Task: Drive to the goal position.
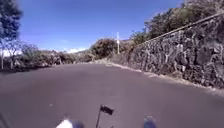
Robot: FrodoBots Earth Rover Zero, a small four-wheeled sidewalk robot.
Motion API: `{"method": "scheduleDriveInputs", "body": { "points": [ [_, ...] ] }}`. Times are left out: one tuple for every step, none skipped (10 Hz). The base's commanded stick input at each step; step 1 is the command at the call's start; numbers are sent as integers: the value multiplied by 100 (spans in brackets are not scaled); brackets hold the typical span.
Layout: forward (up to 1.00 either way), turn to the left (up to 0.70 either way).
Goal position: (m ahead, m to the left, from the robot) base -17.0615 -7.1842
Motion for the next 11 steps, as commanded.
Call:
{"method": "scheduleDriveInputs", "body": {
  "points": [
    [70,0],
    [70,0],
    [70,0],
    [70,0],
    [70,0],
    [70,0],
    [70,0],
    [70,0],
    [70,0],
    [70,7],
    [70,27]
  ]
}}
